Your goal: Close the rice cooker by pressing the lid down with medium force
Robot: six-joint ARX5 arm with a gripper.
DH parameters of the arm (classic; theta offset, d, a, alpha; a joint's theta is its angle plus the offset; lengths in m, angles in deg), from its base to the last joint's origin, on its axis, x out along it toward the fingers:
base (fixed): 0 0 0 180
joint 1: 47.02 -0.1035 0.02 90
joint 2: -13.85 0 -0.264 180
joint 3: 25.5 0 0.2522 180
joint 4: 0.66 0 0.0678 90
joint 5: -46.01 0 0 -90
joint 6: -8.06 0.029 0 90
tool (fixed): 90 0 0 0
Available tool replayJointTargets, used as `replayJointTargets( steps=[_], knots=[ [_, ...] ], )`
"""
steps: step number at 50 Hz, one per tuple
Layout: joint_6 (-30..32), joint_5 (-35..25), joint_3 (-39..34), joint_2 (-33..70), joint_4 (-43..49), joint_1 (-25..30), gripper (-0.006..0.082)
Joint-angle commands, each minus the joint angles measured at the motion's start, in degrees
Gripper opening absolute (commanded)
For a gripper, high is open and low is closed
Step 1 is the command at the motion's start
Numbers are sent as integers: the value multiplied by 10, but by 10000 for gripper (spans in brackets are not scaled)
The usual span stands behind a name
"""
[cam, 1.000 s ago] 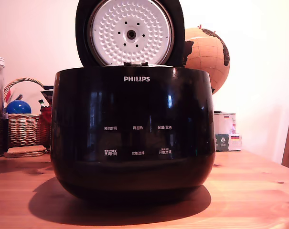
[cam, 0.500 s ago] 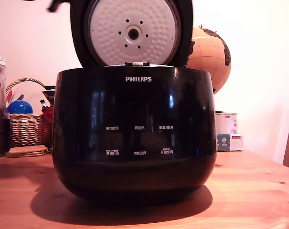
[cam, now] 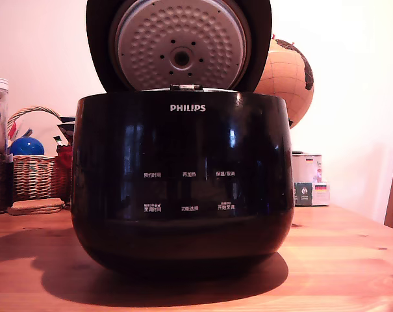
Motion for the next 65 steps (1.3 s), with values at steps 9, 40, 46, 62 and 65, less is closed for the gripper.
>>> replayJointTargets(
  steps=[9, 40, 46, 62, 65],
  knots=[
    [7, 27, -50, -12, -1, 12, -20],
    [-110, 92, -446, -223, -335, 29, -20],
    [-114, 116, -501, -250, -389, 36, -20],
    [-124, 178, -636, -322, -551, 63, -19],
    [-124, 185, -659, -334, -583, 71, -20]
  ],
)
